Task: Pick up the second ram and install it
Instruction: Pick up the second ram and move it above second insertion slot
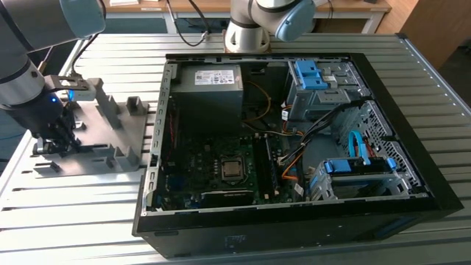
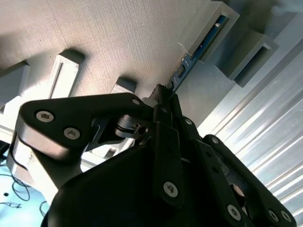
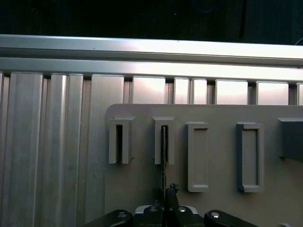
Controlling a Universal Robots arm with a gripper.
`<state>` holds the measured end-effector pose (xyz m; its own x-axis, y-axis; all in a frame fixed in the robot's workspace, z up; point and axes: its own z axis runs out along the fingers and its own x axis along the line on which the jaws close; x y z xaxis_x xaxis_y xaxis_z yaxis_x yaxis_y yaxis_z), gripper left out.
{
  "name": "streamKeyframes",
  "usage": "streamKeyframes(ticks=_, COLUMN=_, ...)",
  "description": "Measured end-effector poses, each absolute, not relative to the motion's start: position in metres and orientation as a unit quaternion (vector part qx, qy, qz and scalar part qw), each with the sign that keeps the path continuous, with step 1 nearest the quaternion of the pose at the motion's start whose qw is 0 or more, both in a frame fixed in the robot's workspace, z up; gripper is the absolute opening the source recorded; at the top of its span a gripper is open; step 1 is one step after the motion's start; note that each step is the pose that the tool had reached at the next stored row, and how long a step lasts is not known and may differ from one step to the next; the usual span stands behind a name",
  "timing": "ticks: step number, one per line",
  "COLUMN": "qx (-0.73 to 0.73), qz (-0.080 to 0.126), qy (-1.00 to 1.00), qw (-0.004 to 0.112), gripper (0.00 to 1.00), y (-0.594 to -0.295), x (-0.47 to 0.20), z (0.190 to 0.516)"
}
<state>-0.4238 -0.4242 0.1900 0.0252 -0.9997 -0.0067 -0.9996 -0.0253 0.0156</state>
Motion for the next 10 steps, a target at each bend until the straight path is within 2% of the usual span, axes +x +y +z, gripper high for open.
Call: streamKeyframes(ticks=10, qx=0.716, qz=-0.008, qy=-0.698, qw=0.003, gripper=0.14, y=-0.4242, x=-0.4238, z=0.1906)
